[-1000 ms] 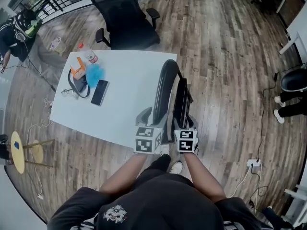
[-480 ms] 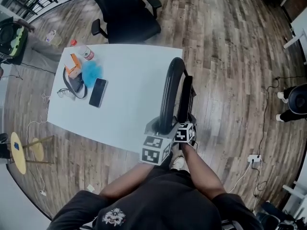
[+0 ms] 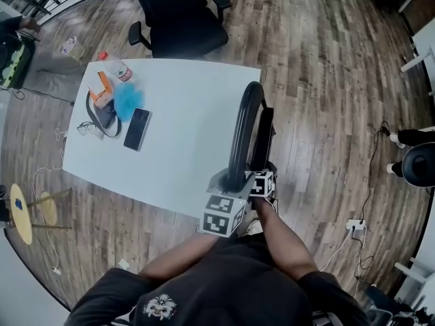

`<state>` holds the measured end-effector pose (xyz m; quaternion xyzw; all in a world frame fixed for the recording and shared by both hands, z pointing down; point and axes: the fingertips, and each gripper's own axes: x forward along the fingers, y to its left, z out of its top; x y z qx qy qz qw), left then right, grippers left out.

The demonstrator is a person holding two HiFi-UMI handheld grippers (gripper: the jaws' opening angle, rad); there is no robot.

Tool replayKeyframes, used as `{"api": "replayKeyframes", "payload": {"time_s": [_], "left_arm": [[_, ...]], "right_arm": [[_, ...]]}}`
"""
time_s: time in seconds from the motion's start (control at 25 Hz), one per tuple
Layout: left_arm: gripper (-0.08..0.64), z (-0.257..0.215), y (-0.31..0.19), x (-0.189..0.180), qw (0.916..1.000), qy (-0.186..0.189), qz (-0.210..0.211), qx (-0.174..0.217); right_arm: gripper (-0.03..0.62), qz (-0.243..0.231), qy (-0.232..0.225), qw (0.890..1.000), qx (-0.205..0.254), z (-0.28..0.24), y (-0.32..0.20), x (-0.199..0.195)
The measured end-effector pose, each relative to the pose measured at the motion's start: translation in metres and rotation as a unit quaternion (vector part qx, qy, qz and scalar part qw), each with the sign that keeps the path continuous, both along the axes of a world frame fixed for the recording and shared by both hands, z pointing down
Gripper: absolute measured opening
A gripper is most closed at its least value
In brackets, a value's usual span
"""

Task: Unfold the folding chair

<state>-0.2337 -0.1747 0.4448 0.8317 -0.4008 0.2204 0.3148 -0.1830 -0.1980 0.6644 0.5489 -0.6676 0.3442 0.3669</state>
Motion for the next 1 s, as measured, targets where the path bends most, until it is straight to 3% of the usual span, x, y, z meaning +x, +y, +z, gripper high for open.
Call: {"api": "replayKeyframes", "payload": {"time_s": [0.16,0.52,0.88,1.0], "left_arm": [[0.19,0.001,0.0,0.0,1.0,-0.004,-0.001,-0.004],[0.189,0.004,-0.003,0.004,0.9986,-0.05,-0.019,-0.001],[0.181,0.012,0.003,0.031,0.9957,-0.084,-0.037,-0.012],[0.181,0.021,0.004,0.037,0.9947,-0.091,-0.041,-0.023]], "right_arm": [[0.302,0.0,-0.006,1.0,0.0,0.003,0.001,0.003],[0.302,0.015,-0.05,0.999,0.015,-0.011,0.006,0.037],[0.302,0.011,-0.106,0.994,0.035,-0.013,0.026,0.126],[0.301,0.003,-0.148,0.988,0.041,-0.009,0.034,0.162]]}}
